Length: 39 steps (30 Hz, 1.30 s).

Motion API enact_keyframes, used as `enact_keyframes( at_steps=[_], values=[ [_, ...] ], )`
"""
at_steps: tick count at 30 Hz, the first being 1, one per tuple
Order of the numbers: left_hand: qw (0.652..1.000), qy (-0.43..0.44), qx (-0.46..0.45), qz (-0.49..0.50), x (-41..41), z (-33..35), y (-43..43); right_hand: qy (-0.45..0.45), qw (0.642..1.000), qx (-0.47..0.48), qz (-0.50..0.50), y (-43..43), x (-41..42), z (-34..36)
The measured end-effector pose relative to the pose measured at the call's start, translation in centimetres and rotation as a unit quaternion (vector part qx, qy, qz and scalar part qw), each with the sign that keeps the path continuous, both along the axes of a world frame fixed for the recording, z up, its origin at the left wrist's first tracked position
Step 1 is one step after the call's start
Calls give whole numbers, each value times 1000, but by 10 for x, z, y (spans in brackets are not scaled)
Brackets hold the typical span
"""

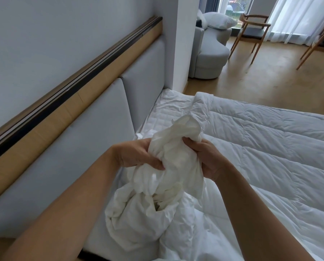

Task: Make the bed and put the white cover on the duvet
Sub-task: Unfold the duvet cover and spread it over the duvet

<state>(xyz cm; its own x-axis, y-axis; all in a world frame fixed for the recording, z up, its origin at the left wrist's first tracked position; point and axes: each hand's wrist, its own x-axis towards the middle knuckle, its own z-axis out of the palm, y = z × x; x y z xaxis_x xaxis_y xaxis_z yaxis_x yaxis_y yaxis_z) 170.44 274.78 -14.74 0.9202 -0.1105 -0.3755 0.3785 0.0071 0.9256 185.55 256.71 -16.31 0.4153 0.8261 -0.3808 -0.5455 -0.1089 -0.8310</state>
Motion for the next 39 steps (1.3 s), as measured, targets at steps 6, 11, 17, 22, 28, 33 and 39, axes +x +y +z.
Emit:
enact_keyframes(
  at_steps=[6, 11, 17, 22, 28, 33, 39],
  values=[
    [990, -20, -28, 139, 12, -5, -17, -65, 979, 14, 194, -4, 4, -3],
    [983, -52, 80, 155, 18, 4, -28, -158, 961, -80, 213, -3, -2, -4],
    [955, -73, 251, 141, 19, 11, -24, -130, 975, -1, 182, -2, -6, -2],
    [965, -46, 243, 90, 11, 19, -16, -111, 984, 32, 134, 3, -9, -3],
    [968, 6, 235, 87, 7, 18, -21, -175, 984, -44, 2, 14, -4, 4],
    [978, 48, 136, 153, 8, 16, -21, -194, 976, -66, 75, 15, -6, 5],
    [945, 47, 146, 289, 20, 17, -32, -96, 991, -14, 93, 6, -8, 4]
  ],
)
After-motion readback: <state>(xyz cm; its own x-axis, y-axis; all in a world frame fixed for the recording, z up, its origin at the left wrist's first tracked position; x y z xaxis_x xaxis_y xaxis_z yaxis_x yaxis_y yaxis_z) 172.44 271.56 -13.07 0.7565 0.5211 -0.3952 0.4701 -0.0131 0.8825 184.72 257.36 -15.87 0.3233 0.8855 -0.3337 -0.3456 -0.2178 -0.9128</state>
